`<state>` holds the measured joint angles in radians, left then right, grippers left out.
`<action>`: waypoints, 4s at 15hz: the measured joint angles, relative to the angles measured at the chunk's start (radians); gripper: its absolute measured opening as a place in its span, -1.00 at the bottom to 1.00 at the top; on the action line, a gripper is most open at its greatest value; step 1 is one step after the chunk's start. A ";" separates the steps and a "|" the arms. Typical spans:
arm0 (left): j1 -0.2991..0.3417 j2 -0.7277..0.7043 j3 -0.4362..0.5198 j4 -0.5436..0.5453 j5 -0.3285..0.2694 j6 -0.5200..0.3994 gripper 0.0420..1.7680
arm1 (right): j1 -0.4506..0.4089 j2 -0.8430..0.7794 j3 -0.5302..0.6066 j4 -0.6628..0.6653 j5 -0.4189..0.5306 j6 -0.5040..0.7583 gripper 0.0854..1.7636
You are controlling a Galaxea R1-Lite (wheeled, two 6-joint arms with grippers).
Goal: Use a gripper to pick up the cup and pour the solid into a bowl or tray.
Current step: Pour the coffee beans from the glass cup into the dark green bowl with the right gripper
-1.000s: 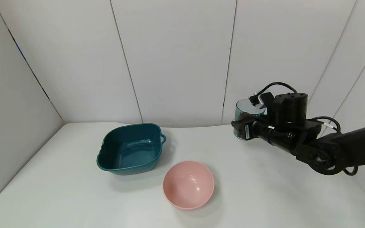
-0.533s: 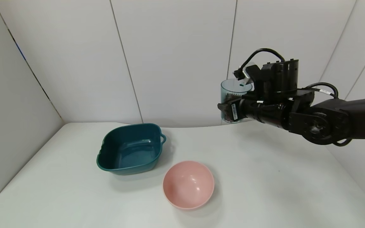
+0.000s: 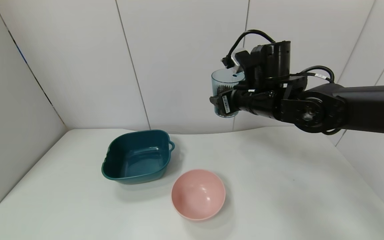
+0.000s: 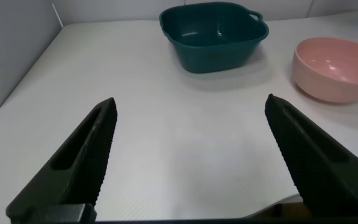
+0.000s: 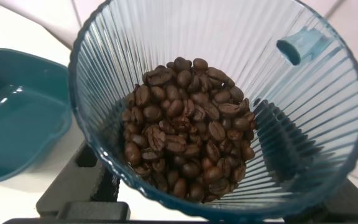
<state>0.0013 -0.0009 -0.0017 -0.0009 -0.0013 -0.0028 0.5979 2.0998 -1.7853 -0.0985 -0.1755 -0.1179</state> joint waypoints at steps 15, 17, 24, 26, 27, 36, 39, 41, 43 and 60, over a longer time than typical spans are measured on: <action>0.000 0.000 0.000 0.000 0.000 0.000 0.94 | 0.227 0.264 -0.211 0.004 -0.139 -0.358 0.52; 0.000 0.000 0.000 0.000 0.000 0.000 0.94 | 0.241 0.294 -0.214 -0.014 -0.187 -0.431 0.52; 0.000 0.000 0.000 0.000 0.000 0.000 0.94 | 0.272 0.350 -0.215 -0.023 -0.337 -0.695 0.52; 0.000 0.000 0.000 0.000 0.000 0.000 0.94 | 0.281 0.359 -0.215 -0.053 -0.368 -0.783 0.52; 0.000 0.000 0.000 0.000 0.000 0.000 0.94 | 0.282 0.365 -0.215 -0.077 -0.385 -0.839 0.52; 0.000 0.000 0.000 0.000 0.000 0.000 0.94 | 0.290 0.433 -0.215 -0.232 -0.465 -1.129 0.52; 0.000 0.000 0.000 0.000 0.000 0.000 0.94 | 0.295 0.447 -0.215 -0.234 -0.491 -1.152 0.52; 0.000 0.000 0.000 0.000 0.000 0.000 0.94 | 0.306 0.453 -0.215 -0.236 -0.497 -1.179 0.52; 0.000 0.000 0.000 0.000 0.000 0.000 0.94 | 0.312 0.458 -0.215 -0.269 -0.519 -1.238 0.52; 0.000 0.000 0.000 0.000 0.000 0.000 0.94 | 0.338 0.509 -0.214 -0.407 -0.594 -1.524 0.51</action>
<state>0.0013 -0.0009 -0.0017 -0.0013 -0.0013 -0.0023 0.9355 2.6089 -1.9998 -0.5055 -0.7700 -1.6415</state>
